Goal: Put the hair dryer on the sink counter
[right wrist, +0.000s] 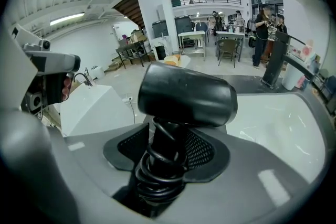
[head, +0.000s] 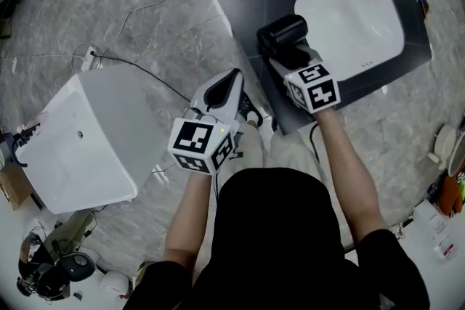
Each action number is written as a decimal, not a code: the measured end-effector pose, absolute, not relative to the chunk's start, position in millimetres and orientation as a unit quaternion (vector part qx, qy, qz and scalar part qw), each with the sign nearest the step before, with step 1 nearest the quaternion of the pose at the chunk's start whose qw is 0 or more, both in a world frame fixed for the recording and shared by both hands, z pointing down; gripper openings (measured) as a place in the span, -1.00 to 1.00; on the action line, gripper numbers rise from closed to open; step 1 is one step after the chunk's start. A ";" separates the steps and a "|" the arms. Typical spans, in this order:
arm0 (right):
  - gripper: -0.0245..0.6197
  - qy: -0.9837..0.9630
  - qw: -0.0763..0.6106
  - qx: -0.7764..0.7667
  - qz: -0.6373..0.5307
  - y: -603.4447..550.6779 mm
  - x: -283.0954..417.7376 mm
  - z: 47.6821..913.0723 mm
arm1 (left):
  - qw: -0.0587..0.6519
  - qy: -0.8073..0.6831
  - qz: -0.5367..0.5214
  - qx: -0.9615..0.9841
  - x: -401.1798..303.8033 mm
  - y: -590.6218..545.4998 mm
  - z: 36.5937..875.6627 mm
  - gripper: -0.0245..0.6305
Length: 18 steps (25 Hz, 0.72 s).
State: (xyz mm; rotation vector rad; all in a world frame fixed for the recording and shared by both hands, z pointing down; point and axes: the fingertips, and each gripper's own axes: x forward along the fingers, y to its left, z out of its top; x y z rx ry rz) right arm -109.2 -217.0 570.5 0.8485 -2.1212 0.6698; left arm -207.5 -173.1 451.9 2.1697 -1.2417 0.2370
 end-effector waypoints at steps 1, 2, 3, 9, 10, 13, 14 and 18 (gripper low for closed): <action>-0.25 -0.826 0.373 0.332 0.262 -217.7 -109.6 572.1 | 0.310 -0.470 0.090 0.822 -207.6 -173.1 452.1 -0.93; -0.25 -0.824 0.376 0.333 0.262 -218.3 -110.0 573.7 | 0.311 -0.469 0.090 0.822 -207.6 -172.8 452.6 -0.93; -0.25 -0.823 0.378 0.333 0.263 -218.7 -110.5 575.3 | 0.311 -0.469 0.090 0.822 -207.6 -172.5 453.1 -0.93; -0.25 -0.818 0.391 0.332 0.260 -221.1 -113.7 583.2 | 0.311 -0.470 0.091 0.821 -207.2 -172.7 452.9 -0.93; -0.25 -0.817 0.394 0.332 0.259 -221.4 -114.2 584.6 | 0.311 -0.470 0.092 0.821 -207.6 -172.3 453.1 -0.93; -0.25 -0.813 0.402 0.334 0.256 -222.1 -113.7 587.7 | 0.308 -0.469 0.096 0.822 -207.7 -170.3 452.3 -0.93; -0.25 -0.812 0.404 0.336 0.255 -221.9 -113.4 588.0 | 0.307 -0.468 0.097 0.823 -208.0 -169.5 451.8 -0.93; -0.25 -0.811 0.407 0.339 0.247 -223.3 -115.9 589.9 | 0.310 -0.471 0.096 0.820 -211.6 -168.9 453.0 -0.93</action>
